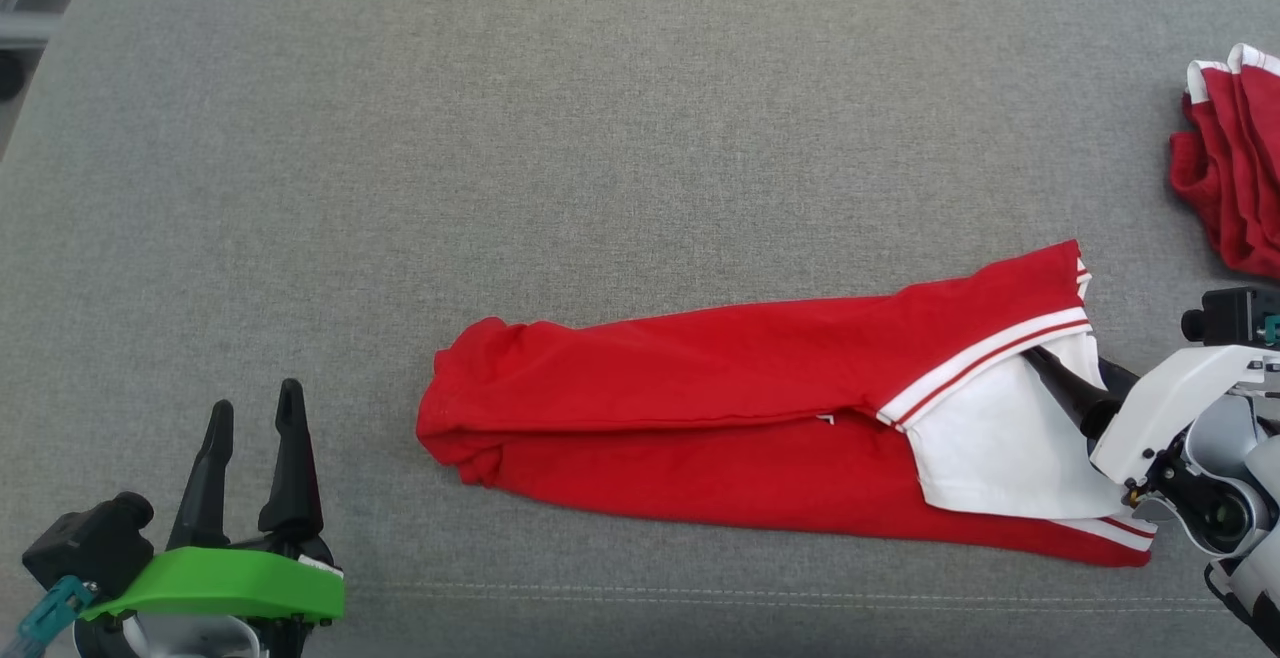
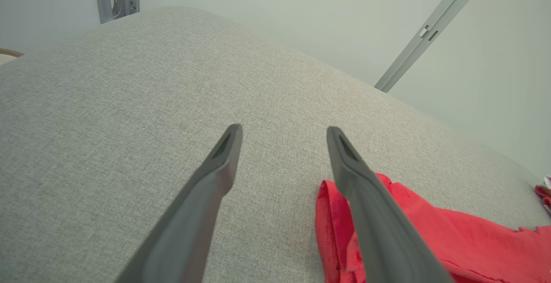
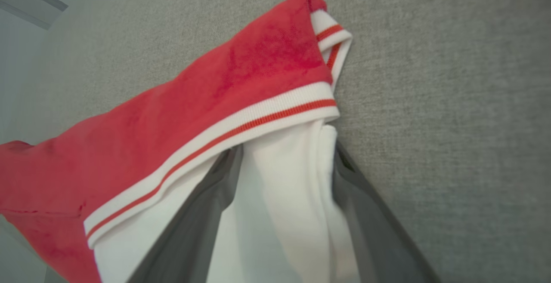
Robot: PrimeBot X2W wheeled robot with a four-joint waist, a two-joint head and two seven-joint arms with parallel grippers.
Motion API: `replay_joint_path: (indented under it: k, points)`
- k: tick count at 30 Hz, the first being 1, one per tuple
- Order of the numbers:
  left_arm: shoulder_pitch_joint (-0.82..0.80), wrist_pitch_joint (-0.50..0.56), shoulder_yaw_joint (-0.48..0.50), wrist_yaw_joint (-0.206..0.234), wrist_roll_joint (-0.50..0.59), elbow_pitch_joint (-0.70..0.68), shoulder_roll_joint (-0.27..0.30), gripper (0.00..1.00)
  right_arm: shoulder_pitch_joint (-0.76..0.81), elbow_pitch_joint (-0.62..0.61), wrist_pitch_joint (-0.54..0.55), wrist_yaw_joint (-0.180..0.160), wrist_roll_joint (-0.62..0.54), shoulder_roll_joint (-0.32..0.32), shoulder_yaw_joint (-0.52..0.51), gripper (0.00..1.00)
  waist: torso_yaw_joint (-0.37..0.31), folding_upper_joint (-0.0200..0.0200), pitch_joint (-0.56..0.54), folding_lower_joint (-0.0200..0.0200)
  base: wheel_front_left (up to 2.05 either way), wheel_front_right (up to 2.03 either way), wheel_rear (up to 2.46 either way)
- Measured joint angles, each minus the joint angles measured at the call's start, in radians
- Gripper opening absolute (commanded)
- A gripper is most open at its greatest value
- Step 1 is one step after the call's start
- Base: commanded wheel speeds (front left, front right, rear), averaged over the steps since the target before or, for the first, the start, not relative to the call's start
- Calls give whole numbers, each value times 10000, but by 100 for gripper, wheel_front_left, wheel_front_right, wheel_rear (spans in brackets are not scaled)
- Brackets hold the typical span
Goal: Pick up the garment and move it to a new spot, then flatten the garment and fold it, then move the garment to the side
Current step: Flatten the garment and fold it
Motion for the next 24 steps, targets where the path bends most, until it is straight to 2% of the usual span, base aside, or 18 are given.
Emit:
replay_joint_path:
  k: [1,3,5,6,14,20,24]
  points:
    - [0,0,0,0,0,-2,-2,100,-30,4,50,0,0,0,44,47,0,0,-4,0,0,0,0]
    - [0,0,0,0,2,-10,-8,100,-104,13,165,0,-2,-2,151,32,-3,0,-16,0,0,0,0]
    - [0,0,0,0,23,-15,-10,100,-160,27,253,0,-2,8,255,7,-10,0,-31,0,0,0,0]
    - [0,-2,0,0,35,-15,-10,100,-173,27,267,0,-2,21,311,0,-15,0,-40,0,0,0,0]
    - [25,-77,98,2,77,-10,-4,100,-376,127,228,-2,117,261,251,0,-105,0,-213,0,0,0,0]
    - [50,-86,136,2,98,-52,15,100,-570,230,153,10,117,-50,217,0,-285,0,-369,0,0,0,0]
    - [105,-88,140,2,169,-222,31,100,-677,405,142,10,100,-577,75,0,-544,0,-497,0,0,0,0]
